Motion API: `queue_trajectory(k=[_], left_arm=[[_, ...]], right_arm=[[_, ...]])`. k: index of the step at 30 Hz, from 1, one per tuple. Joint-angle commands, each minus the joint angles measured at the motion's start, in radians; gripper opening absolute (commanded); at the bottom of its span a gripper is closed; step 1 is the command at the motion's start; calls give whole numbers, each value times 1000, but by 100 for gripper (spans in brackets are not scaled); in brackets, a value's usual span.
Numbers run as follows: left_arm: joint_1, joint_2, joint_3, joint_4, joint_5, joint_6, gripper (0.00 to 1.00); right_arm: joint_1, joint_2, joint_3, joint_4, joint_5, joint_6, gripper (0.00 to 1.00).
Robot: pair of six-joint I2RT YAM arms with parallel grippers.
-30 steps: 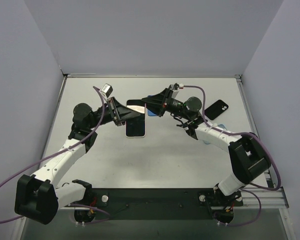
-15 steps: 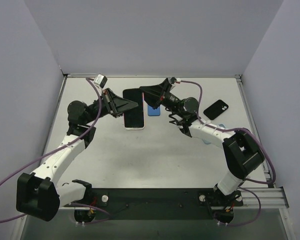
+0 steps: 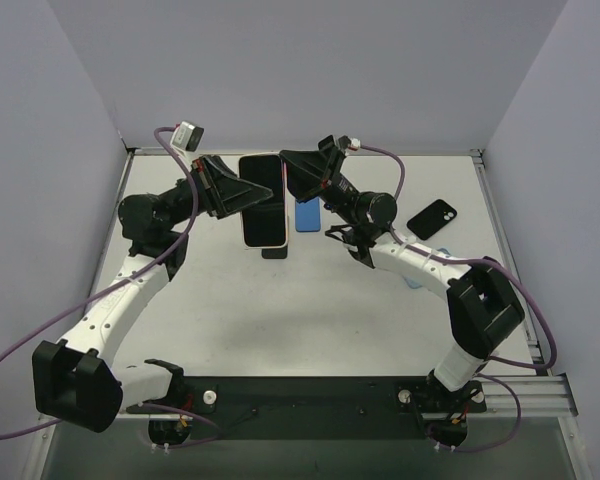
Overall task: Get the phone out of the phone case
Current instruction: Remove the phone case from the phone.
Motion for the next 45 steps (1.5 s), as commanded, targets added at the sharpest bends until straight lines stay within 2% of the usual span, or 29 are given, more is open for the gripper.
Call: queue_trajectory(k=[1, 14, 26, 34, 45], left_arm=[[-53, -64, 160, 384, 33, 4, 0], [-67, -58, 190, 442, 7, -31, 0], [-67, -10, 259, 562, -30, -114, 0], [-67, -1, 291, 590, -41, -132, 0], [-67, 5, 325, 639, -44, -151, 0]], right_arm=[[20, 102, -45, 104, -7, 287, 0], [34, 136, -73, 103, -10, 281, 0], [57, 203, -105, 103, -15, 264, 0], [57, 229, -173, 104, -12, 270, 0], [58, 260, -153, 104, -17, 287, 0]])
